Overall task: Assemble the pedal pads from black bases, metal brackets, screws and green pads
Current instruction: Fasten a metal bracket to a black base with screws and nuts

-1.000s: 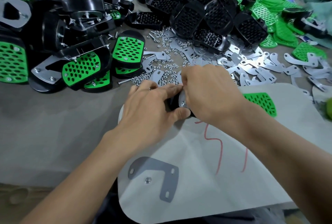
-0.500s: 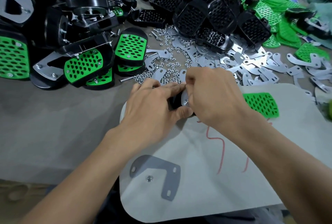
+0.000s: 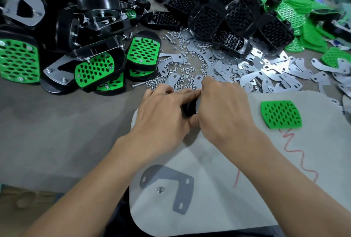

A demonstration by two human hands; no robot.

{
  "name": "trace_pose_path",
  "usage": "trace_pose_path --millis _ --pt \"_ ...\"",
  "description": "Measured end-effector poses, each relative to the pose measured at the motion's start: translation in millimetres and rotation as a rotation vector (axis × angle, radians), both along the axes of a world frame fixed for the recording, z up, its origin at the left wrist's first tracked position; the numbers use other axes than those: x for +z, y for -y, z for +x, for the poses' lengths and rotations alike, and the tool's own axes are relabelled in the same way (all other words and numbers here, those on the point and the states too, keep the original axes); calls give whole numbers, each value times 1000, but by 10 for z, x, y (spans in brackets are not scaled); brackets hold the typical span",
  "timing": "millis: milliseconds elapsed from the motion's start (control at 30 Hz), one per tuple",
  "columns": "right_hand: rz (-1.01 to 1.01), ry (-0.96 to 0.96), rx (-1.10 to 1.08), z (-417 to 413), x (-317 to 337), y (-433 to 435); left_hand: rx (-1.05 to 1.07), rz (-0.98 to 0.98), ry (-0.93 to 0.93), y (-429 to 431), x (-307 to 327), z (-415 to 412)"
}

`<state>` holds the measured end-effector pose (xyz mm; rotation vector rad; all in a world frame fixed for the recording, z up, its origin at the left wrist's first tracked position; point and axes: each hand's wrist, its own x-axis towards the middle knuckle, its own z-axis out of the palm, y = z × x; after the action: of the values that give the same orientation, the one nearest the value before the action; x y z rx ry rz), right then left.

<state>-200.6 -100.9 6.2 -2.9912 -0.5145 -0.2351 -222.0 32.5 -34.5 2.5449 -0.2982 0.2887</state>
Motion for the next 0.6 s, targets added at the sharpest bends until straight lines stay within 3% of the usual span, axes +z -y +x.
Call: trace_pose_path --millis 167,333,400,467,600 --pt "115 -62 -96 40 42 -23 -6 45 -28 -18 11 14" --pt "497 -238 -153 5 84 475 29 72 -148 -19 -42 27" --pt "436 -371 -78 -112 28 568 48 53 -138 -12 -34 15" --pt "348 -384 -37 -145 -101 607 58 46 -110 -7 -30 16" --pt "579 -377 -108 -78 -157 621 40 -35 -40 -12 -11 7"
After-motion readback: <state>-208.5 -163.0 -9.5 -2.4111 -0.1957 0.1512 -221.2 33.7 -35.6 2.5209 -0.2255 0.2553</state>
